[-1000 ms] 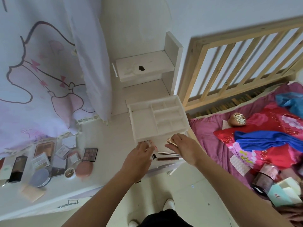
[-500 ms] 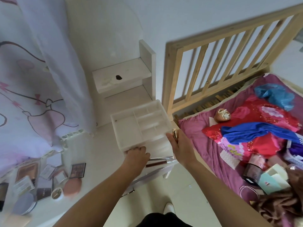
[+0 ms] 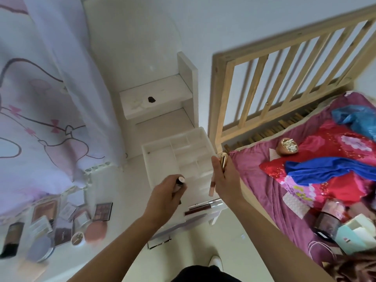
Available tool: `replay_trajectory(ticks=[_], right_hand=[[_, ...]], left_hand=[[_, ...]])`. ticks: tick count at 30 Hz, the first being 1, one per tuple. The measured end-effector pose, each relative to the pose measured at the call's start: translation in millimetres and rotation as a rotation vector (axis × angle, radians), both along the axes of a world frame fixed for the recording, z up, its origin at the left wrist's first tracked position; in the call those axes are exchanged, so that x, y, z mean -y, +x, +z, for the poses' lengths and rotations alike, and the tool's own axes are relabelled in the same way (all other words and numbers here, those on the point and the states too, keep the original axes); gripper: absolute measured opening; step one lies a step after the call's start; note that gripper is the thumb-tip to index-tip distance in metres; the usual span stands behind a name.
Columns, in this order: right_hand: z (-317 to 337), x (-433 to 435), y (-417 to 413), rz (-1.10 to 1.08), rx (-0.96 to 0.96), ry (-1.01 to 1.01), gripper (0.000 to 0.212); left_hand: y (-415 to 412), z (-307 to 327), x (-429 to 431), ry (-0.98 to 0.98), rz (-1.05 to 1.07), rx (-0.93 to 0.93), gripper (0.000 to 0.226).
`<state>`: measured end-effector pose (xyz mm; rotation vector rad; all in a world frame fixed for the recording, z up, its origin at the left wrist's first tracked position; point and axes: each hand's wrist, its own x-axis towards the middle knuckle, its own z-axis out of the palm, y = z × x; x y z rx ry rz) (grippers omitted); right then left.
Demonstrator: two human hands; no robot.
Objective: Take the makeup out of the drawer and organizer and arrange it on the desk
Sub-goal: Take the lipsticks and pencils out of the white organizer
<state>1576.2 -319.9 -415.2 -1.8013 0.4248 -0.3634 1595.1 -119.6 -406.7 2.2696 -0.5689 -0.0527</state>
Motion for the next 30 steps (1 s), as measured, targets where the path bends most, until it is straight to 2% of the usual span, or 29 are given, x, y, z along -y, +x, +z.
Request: replay_trajectory(ticks=[3,7,10,13,15,19,23,27,30], right_hand=[[15.2,-16.1,19.6,0.038,0.053,0.125,0.037],[41.3,-63.1,44.0,0.144,0.123,0.219,0.034],[58.7,-112.8,55.0,0.299,0.146,0.272,0.035],[63.5,-167.1,57.9,0.438,0.083,0.329,0.036],[54.3,-200.7,60.4,0.522,-0.025,0.357,0.039],[0.0,-251.7,71.0,0.608,-0.431,0.369,0.044],[-75.0,-273.6,84.8,0.449,-0.785,0.401,0.029],[-130.9,-279.9,102.4,0.269,-0.901,0.339,0.012],[-149.6,-292.3,118.1,0.151,-0.873,0.318,0.006]], left_hand=[[-0.6,37.0,-13.8,-0.309,0.279,-0.064,0.009],[13.7,55.5,-62.3,-0.548,0.588,-0.166,0.009],[16.1,46.8,-108.3,-0.556,0.757,-0.288,0.024],[8.8,21.8,-156.1,-0.546,0.936,-0.429,0.02],[6.0,0.5,-188.5,-0.455,1.018,-0.502,0.016],[15.9,-38.8,-236.1,-0.378,1.038,-0.639,0.013],[47.1,-69.5,-260.6,-0.363,1.004,-0.789,0.018],[93.4,-101.0,-277.8,-0.269,0.826,-0.889,0.022],[128.6,-120.5,-286.3,-0.2,0.777,-0.899,0.015]])
